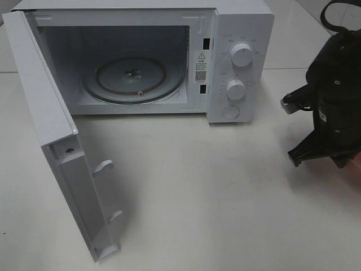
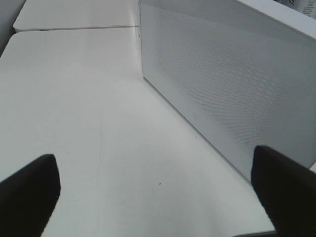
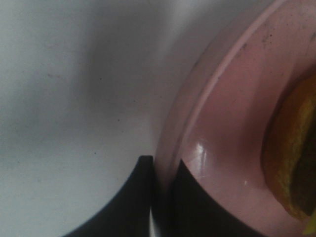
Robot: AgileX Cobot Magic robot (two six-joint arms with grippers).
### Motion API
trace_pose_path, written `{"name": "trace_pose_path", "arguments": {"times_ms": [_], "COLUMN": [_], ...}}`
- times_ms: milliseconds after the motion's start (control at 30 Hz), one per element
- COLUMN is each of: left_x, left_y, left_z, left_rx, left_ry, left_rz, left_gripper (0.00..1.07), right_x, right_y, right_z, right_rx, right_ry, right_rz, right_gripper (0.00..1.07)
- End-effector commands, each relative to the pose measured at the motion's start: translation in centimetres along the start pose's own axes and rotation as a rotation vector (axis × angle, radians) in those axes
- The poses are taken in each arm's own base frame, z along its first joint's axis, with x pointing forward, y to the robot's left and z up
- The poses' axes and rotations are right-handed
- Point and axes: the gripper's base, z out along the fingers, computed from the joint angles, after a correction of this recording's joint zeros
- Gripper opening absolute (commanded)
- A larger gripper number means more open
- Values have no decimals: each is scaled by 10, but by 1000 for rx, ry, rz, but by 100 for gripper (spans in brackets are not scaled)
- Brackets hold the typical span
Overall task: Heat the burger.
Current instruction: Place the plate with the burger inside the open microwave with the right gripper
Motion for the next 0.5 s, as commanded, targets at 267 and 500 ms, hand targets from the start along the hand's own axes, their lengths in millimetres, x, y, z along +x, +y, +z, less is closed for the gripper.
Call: {"name": "trace_pose_path", "arguments": {"times_ms": [267, 500], "left_x": [2, 2], "left_y": [0, 0], "left_z": [-2, -2], "left_rx": [1, 1], "left_ry": [-21, -21], "left_rz": [-1, -1], "left_gripper": [100, 100], "right_x": [11, 28], "right_y": [16, 31], "right_z": [-26, -33], "right_rx": [99, 112], "right_ry": [-21, -26], "right_rz": [-113, -190], "right_gripper": [0, 0]}}
